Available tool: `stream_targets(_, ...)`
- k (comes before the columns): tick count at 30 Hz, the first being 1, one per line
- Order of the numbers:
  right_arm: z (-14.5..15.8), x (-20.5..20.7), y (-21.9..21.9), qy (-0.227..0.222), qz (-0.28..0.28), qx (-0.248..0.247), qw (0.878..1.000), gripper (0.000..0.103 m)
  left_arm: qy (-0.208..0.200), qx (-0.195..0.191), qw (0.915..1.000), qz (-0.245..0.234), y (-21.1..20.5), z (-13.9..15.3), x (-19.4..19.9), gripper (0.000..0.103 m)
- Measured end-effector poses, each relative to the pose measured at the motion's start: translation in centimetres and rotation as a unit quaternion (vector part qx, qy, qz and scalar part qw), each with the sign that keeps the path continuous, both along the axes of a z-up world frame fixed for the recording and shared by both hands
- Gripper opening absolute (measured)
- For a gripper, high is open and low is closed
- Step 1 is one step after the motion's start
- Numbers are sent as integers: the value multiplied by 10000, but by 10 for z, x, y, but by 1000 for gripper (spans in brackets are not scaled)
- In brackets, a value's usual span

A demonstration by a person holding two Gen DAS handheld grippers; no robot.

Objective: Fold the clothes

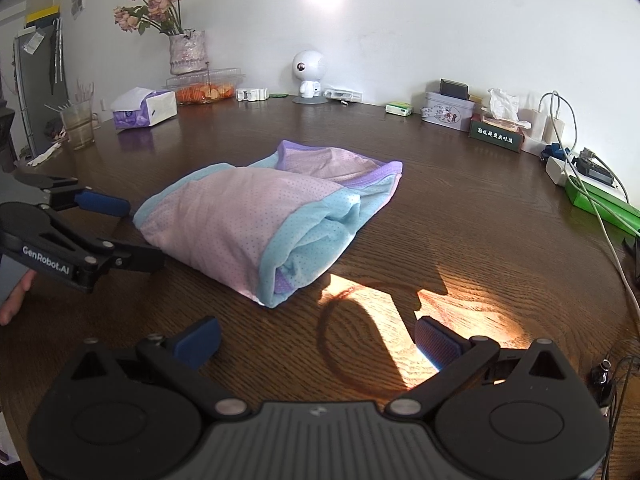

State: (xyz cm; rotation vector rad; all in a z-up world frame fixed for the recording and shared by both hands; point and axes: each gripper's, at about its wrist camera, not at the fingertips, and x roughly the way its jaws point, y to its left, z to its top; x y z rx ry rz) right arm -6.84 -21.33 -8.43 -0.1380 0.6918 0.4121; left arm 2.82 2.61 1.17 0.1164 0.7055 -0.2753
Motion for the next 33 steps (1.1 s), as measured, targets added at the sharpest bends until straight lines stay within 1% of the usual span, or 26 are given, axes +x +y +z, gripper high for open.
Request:
stream_targets(2, 0, 0, 0, -1, 0, -1, 10000, 103, -82, -218, 9996, -131, 6, 12, 1, 103)
stream_targets(3, 0, 1, 1, -2, 10, -5, 10000, 103, -194, -375, 9989, -202, 11, 20, 1, 103)
stream_targets(5, 0, 7, 6, -1, 72, -5, 10000, 103, -581, -695, 9956, -234, 24, 37, 7, 103)
stream_targets(6, 0, 8, 7, 4, 49, -9, 10000, 103, -657, -711, 9952, -175, 28, 44, 18, 103)
stream_targets(8, 8, 10, 7, 222, 99, -103, 9997, 103, -624, -579, 9964, -41, 34, 56, 50, 103)
stream_targets(9, 19, 15, 2, 163, 82, -22, 9998, 101, -595, -516, 9969, 50, 36, 61, 68, 103)
stream_targets(10, 30, 20, -2, 103, 65, 59, 9999, 91, -540, -472, 9973, 174, 37, 63, 88, 103)
stream_targets(11, 41, 26, -7, 44, 47, 140, 9999, 84, -459, -462, 9975, 271, 36, 64, 109, 103)
stream_targets(12, 52, 31, -11, -16, 30, 221, 9998, 86, -354, -467, 9979, 275, 33, 63, 129, 103)
stream_targets(13, 63, 38, -16, -113, 17, 345, 9993, 90, -233, -462, 9984, 211, 28, 61, 148, 103)
stream_targets(14, 71, 54, -21, -267, -9, 560, 9981, 95, -134, -443, 9989, 123, 23, 57, 167, 103)
stream_targets(16, 75, 97, -25, -232, -227, 772, 9965, 96, 69, -376, 9993, 12, 10, 47, 195, 102)
stream_targets(17, 77, 119, -26, -215, -336, 878, 9953, 95, 201, -307, 9993, 28, 4, 41, 205, 97)
stream_targets(18, 77, 140, -27, -148, -442, 950, 9944, 93, 291, -229, 9993, 31, -1, 36, 211, 87)
stream_targets(19, 71, 163, -25, 65, -538, 920, 9943, 88, 343, -175, 9993, 4, -5, 31, 214, 80)
stream_targets(20, 65, 184, -21, 268, -603, 854, 9942, 69, 387, -144, 9991, -5, -7, 27, 215, 68)
stream_targets(22, 52, 213, -9, 572, -520, 470, 9959, 52, 456, -133, 9989, 14, -10, 21, 215, 66)
stream_targets(23, 43, 222, -2, 683, -504, 260, 9961, 51, 480, -119, 9988, 14, -11, 19, 214, 62)
stream_targets(24, 36, 231, 3, 786, -508, 76, 9956, 49, 495, -107, 9987, -19, -12, 17, 214, 49)
stream_targets(25, 30, 236, 6, 871, -541, -23, 9947, 41, 525, -120, 9985, -71, -13, 16, 213, 40)
stream_targets(26, 25, 238, 9, 945, -488, -74, 9943, 26, 569, -154, 9982, -104, -13, 15, 214, 19)
stream_targets(27, 22, 238, 9, 972, -471, -58, 9941, 17, 603, -201, 9979, -123, -13, 14, 214, 7)
stream_targets(28, 19, 237, 10, 981, -462, -46, 9941, 13, 599, -256, 9978, -136, -13, 12, 214, 6)
stream_targets(29, 19, 233, 10, 938, -476, -44, 9944, 11, 580, -295, 9978, -133, -12, 12, 213, 5)
stream_targets(31, 21, 227, 6, 850, -541, 95, 9949, 2, 569, -394, 9975, -122, -9, 16, 208, 2)
stream_targets(33, 28, 216, 0, 698, -570, 368, 9952, 2, 442, -543, 9975, -106, -3, 26, 195, 2)
